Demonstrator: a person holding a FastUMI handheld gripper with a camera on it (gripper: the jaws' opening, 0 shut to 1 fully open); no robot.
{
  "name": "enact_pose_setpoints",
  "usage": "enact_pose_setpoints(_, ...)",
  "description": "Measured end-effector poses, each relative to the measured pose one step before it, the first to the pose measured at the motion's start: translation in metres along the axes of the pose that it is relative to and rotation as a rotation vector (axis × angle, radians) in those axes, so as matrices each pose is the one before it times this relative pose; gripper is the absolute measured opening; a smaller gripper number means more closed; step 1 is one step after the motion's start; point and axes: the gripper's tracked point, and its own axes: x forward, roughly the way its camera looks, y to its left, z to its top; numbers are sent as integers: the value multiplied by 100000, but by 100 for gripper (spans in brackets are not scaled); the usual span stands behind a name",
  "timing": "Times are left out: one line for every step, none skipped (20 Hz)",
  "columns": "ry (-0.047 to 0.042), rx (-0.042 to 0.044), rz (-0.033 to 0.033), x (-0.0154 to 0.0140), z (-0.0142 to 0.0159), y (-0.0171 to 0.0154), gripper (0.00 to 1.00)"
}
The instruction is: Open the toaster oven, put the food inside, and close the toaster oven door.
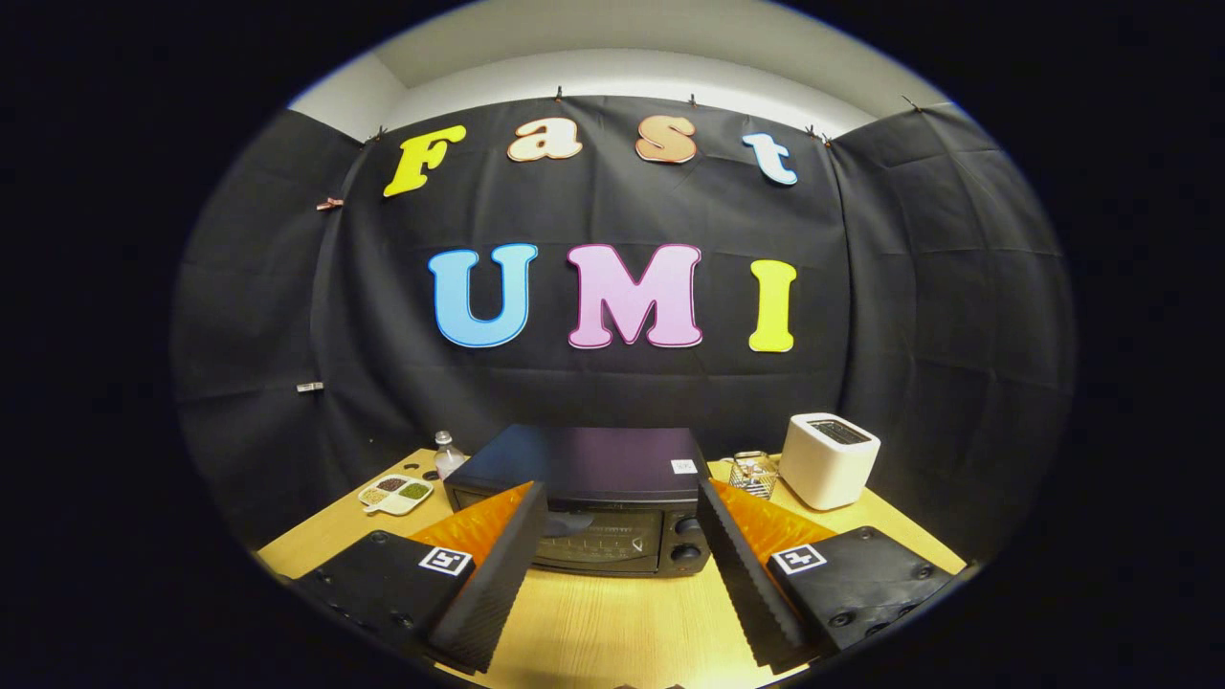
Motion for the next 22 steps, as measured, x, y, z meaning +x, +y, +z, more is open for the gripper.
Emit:
enact_pose_setpoints(2018, 1122, -337, 613, -656, 270, 97)
enact_pose_setpoints(1714, 1194, -288, 711, -629, 306, 97)
enact_pose_setpoints(2138, 872, -592, 799, -505, 279, 97)
enact_pose_setpoints(1770, 453, -453, 972, -412, 253, 97)
enact_pose_setpoints(1407, 339, -357, 951, -347, 354, 98)
enact_pose_setpoints(956, 342, 26, 956, -128, 486, 98)
enact_pose_setpoints(1158, 410, -249, 961, -147, 462, 98)
enact_pose_setpoints(661, 108, 10, 944, -79, 551, 99)
enact_pose_setpoints(451, -223, -165, 933, -40, 522, 100)
enact_pose_setpoints(254, -400, -209, 842, 2, 601, 100)
enact_pose_setpoints(270, -549, -275, 858, -144, 544, 100)
enact_pose_setpoints(449, -555, -17, 742, -164, 642, 100)
enact_pose_setpoints(517, -696, 65, 760, -298, 644, 100)
enact_pose_setpoints(1151, -472, -16, 613, -410, 543, 100)
enact_pose_setpoints(1688, -155, 204, 552, -627, 548, 100)
enact_pose_setpoints(1358, -238, 102, 557, -507, 439, 100)
enact_pose_setpoints(837, -989, -420, 443, -386, 346, 100)
enact_pose_setpoints(798, -1781, -705, 545, -515, 127, 100)
enact_pose_setpoints(1087, -1739, -326, 462, -693, 148, 100)
enact_pose_setpoints(1602, -1246, 241, 446, -667, 253, 100)
enact_pose_setpoints(1797, -1313, 128, 353, -804, 124, 100)
enact_pose_setpoints(1571, -401, -17, 186, -564, -37, 100)
